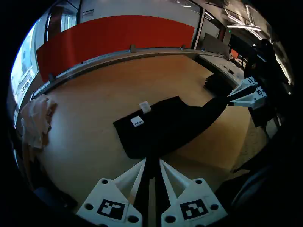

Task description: Fold towel

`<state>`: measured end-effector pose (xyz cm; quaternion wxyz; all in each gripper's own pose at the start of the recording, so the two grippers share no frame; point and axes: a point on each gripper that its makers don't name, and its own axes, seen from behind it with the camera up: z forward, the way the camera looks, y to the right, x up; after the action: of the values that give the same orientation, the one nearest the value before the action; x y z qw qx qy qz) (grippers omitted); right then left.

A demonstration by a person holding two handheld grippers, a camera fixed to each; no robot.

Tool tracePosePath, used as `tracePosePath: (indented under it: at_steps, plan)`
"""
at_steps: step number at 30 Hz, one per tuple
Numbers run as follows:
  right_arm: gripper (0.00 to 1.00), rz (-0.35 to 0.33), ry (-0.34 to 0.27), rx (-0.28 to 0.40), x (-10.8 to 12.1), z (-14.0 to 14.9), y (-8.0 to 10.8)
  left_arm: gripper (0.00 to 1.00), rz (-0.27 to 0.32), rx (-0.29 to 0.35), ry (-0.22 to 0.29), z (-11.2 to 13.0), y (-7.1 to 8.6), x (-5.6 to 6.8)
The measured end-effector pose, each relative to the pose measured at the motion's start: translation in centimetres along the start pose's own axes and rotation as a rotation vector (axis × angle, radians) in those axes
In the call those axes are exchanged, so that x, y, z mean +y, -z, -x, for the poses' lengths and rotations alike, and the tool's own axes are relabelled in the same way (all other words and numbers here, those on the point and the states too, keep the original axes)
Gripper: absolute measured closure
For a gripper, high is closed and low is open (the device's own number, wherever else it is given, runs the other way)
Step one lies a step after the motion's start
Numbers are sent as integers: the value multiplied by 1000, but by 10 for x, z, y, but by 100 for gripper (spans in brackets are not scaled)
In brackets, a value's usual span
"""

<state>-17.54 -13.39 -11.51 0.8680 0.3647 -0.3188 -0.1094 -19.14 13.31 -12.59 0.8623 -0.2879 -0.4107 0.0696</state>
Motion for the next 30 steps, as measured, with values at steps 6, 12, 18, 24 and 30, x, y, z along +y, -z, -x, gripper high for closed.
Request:
tracePosePath:
  at_steps: [6, 12, 18, 24, 30]
  plan:
    - [90, 2, -1, 2, 2, -1, -1, 92, 1, -1, 11, 0, -2, 2]
    - [90, 2, 2, 1, 4, -3, -6, 92, 0, -7, 23, 0, -7, 1]
    - [90, 4, 6, 2, 10, -8, -15, 92, -21, -2, 38, -6, -15, -5]
    - [90, 15, 11, -12, 23, -8, -28, 92, -33, -4, 50, -13, -29, -10]
    - [90, 29, 7, -39, 39, -3, -43, 92, -37, -9, 56, -20, -45, -18]
